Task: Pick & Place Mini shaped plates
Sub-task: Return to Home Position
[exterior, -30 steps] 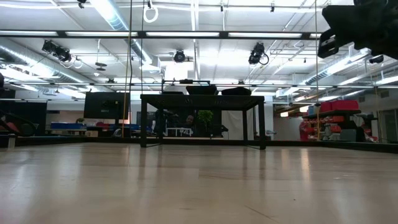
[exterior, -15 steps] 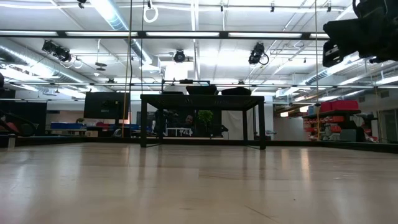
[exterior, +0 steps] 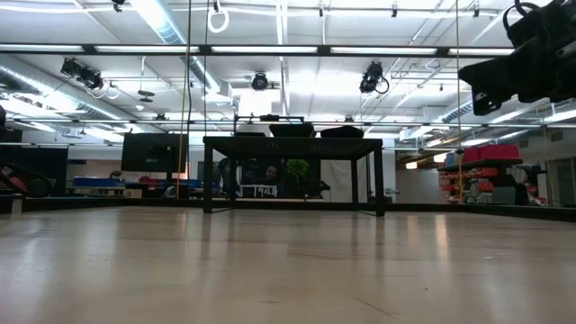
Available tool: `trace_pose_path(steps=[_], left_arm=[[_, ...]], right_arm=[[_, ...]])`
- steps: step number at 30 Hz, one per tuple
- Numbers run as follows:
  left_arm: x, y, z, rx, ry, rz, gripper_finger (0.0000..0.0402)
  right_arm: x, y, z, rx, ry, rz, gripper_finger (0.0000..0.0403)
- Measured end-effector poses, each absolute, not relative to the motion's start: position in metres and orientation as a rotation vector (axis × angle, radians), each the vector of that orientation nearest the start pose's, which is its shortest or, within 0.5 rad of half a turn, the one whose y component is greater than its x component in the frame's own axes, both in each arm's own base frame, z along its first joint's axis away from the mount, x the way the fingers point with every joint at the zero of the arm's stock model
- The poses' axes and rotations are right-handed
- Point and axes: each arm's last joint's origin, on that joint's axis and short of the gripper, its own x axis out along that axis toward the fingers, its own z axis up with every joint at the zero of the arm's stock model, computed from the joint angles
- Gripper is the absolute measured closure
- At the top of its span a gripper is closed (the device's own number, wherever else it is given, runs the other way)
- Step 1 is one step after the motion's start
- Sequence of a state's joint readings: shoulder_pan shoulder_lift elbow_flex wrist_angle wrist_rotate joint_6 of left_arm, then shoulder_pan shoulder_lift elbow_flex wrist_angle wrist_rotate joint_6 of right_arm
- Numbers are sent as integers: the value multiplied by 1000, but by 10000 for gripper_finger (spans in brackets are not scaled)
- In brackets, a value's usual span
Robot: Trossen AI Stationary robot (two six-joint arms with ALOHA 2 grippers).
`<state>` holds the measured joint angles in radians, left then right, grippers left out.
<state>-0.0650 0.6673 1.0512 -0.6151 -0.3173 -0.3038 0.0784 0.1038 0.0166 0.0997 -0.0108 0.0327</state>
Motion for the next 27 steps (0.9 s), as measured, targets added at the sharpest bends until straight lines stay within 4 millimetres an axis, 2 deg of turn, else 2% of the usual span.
trace_pose_path(steps=[6, 27], left_arm=[[110, 2, 392, -257, 188, 284, 365], [110, 2, 392, -257, 187, 284, 365]], right_arm=[[101, 6, 167, 24, 19, 24, 376], [99, 6, 168, -9, 2, 34, 376]])
